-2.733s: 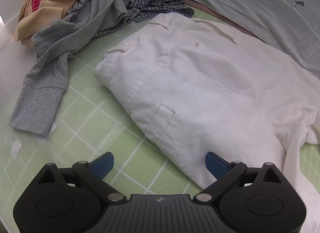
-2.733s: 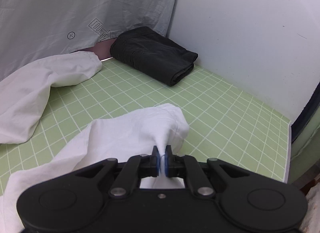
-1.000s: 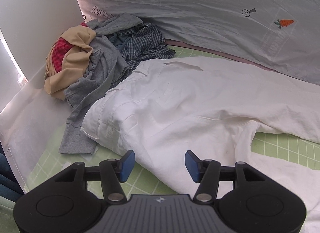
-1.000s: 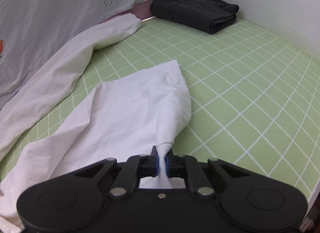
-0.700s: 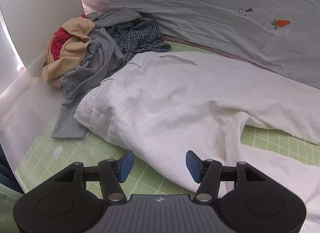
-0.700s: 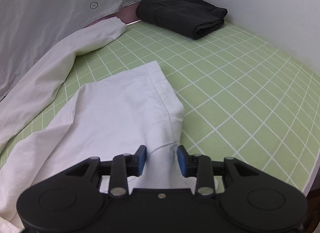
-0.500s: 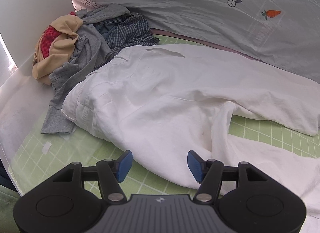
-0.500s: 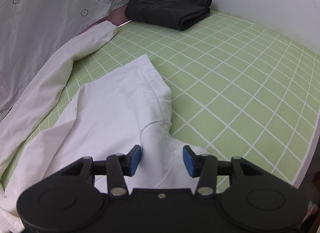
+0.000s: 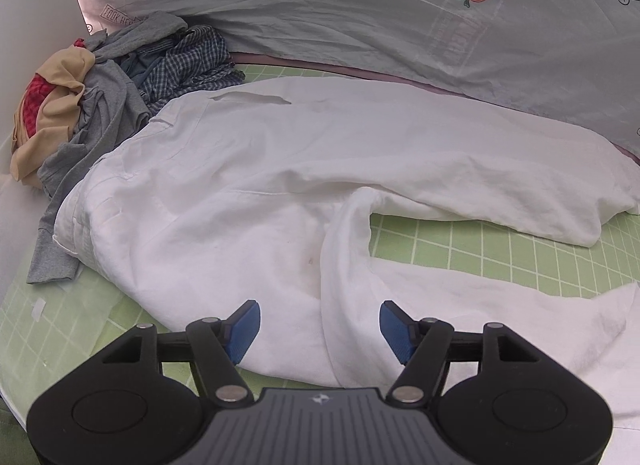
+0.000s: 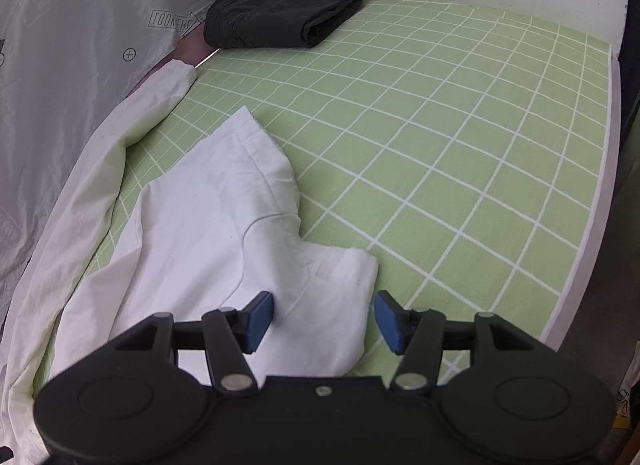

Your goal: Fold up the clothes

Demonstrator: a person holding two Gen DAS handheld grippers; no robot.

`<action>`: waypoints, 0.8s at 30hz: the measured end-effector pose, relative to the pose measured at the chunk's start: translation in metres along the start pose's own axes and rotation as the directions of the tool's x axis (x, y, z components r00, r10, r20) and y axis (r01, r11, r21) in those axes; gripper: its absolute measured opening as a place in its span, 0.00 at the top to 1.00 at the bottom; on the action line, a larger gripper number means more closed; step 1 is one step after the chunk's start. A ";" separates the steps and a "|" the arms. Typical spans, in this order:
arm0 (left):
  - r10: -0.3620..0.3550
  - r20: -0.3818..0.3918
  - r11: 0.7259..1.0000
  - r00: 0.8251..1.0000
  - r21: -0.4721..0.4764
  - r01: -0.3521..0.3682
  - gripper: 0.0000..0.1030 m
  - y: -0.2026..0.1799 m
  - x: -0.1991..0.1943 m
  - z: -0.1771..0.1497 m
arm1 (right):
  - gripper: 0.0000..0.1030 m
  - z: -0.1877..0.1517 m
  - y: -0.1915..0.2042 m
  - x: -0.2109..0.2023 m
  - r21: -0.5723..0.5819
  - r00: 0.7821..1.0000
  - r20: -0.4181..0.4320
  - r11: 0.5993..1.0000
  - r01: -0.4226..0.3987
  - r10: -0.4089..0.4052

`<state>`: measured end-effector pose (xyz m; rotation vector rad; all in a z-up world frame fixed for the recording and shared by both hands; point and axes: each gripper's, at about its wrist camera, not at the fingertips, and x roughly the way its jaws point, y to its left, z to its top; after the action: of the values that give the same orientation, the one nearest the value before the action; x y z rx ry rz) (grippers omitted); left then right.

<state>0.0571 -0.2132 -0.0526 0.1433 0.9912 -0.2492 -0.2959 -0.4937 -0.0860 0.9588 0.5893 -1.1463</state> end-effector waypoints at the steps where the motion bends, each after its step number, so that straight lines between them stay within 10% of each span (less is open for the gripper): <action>1: 0.000 -0.003 1.000 1.000 0.003 0.000 0.34 -0.001 0.002 0.002 | 0.45 0.001 -0.001 0.000 0.014 1.000 0.011 1.000 0.004 -0.004; 7: -0.012 -0.035 0.999 0.999 0.030 0.013 0.34 -0.012 0.017 0.008 | 0.46 0.009 -0.011 -0.011 0.096 0.991 0.103 0.993 0.073 -0.083; 22: -0.098 -0.102 0.987 0.990 0.119 0.110 0.30 -0.044 0.024 0.003 | 0.51 -0.005 0.003 0.024 0.055 0.995 -0.080 0.996 0.072 -0.067; 24: -0.090 -0.101 0.988 0.991 0.113 0.101 0.29 -0.041 0.023 0.003 | 0.75 -0.002 0.008 0.028 0.035 0.994 -0.090 0.997 0.063 -0.059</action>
<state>0.0608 -0.2571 -0.0707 0.2176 1.0802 -0.3919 -0.2784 -0.5043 -0.1070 1.0343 0.6748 -1.1768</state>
